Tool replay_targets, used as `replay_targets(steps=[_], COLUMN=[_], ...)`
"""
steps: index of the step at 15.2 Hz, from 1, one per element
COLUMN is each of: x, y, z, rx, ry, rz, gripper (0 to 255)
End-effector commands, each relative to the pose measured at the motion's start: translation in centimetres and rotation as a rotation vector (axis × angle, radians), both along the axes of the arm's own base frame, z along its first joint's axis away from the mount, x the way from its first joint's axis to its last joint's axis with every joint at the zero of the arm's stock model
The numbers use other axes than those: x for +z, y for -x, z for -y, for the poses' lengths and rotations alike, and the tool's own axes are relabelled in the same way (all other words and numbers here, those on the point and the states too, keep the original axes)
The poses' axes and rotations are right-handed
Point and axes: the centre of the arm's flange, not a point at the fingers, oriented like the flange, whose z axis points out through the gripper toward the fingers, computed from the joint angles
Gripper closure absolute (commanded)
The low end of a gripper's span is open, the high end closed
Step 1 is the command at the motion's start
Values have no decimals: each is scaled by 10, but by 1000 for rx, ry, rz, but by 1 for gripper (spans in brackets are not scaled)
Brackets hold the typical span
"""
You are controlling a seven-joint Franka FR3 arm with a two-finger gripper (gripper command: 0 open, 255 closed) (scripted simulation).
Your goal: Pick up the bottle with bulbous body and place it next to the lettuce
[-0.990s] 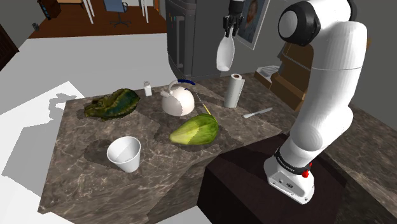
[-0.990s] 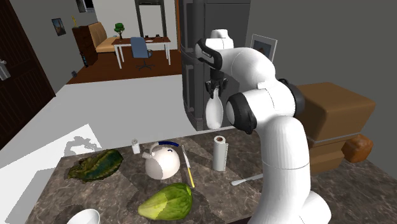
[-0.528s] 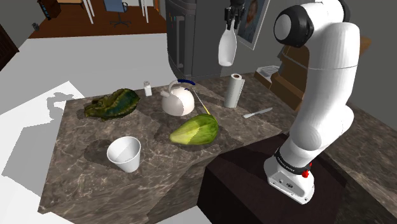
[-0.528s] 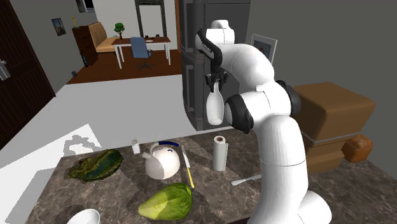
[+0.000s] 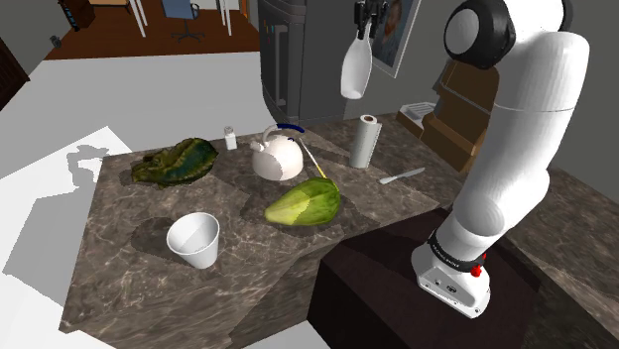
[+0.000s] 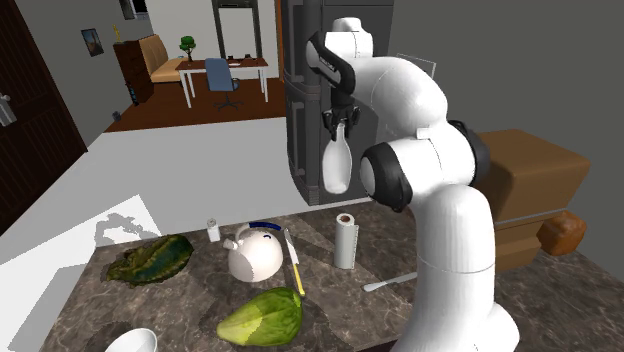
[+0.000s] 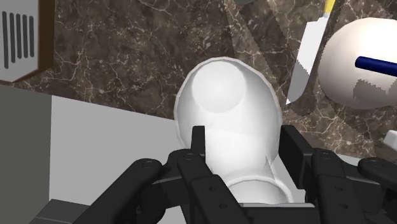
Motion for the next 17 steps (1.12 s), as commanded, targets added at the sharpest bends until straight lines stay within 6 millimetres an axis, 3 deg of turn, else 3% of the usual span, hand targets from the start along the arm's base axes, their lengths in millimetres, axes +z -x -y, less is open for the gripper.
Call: replay_targets(steps=[1,17], x=[10,77], y=[19,171], z=[-15,-146], rx=[0,0], ry=[0,0], rz=[0,0], gripper=[255,255])
